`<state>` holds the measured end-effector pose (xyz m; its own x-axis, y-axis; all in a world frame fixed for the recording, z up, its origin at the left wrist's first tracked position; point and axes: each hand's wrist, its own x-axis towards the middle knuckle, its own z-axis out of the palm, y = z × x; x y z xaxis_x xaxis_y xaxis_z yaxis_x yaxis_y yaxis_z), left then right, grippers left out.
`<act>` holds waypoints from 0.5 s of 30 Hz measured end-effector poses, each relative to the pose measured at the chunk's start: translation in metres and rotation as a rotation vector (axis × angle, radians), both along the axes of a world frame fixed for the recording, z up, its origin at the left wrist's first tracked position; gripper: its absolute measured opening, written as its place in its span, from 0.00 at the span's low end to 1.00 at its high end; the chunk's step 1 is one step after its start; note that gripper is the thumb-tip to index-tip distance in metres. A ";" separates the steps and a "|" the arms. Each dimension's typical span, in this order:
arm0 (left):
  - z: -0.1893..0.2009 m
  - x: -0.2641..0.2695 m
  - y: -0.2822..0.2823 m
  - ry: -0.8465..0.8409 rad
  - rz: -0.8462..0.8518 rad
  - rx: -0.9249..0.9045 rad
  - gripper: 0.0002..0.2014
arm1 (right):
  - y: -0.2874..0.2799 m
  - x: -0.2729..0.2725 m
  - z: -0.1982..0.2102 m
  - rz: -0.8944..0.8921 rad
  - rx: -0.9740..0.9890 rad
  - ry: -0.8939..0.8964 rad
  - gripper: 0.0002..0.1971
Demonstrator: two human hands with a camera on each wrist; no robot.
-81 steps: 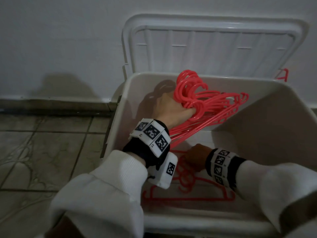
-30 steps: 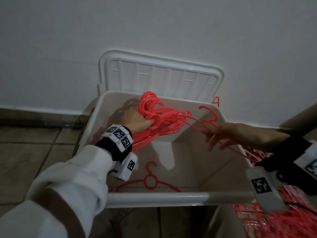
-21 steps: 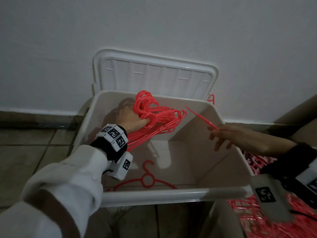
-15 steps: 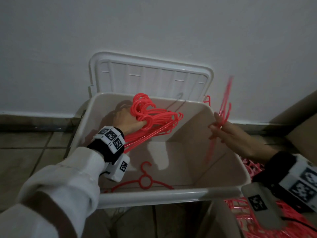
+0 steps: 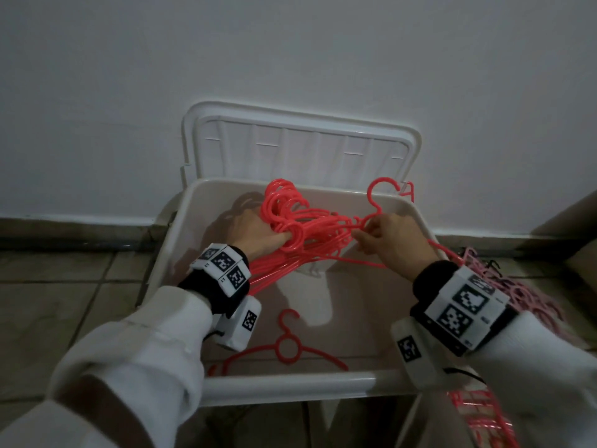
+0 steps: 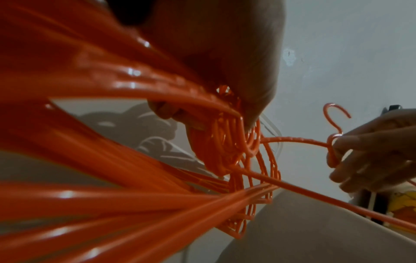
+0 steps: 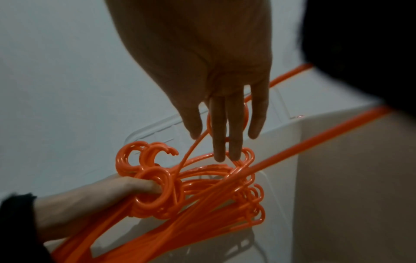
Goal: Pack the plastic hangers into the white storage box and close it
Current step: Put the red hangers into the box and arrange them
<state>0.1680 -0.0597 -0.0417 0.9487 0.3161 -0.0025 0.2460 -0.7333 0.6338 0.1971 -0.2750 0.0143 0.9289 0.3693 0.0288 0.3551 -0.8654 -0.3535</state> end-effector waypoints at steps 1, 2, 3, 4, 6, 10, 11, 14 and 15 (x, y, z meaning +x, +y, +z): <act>-0.001 0.001 0.000 0.003 -0.002 -0.007 0.18 | -0.003 0.003 -0.001 -0.011 0.018 -0.025 0.12; -0.001 0.002 0.000 0.009 -0.001 -0.012 0.18 | -0.005 0.005 -0.001 -0.024 0.020 -0.046 0.13; -0.002 0.002 0.001 0.013 0.002 -0.015 0.18 | -0.006 0.006 -0.001 -0.028 0.002 -0.071 0.14; -0.003 0.003 0.003 0.014 0.007 -0.017 0.18 | -0.008 0.006 0.000 -0.021 -0.019 -0.084 0.15; -0.004 0.004 0.005 0.013 0.015 -0.020 0.18 | -0.006 0.005 0.004 0.033 -0.030 -0.039 0.18; -0.006 0.003 0.001 -0.006 -0.011 -0.020 0.18 | 0.013 0.001 0.004 0.171 -0.130 0.043 0.17; -0.007 0.004 0.001 -0.003 -0.020 -0.020 0.18 | 0.020 0.001 0.003 0.198 -0.140 0.043 0.16; -0.008 0.003 0.003 0.012 -0.030 -0.042 0.15 | 0.041 0.004 -0.005 0.286 -0.142 0.085 0.04; -0.008 0.003 0.003 0.003 -0.025 -0.065 0.14 | 0.048 0.005 -0.009 0.310 -0.161 0.111 0.08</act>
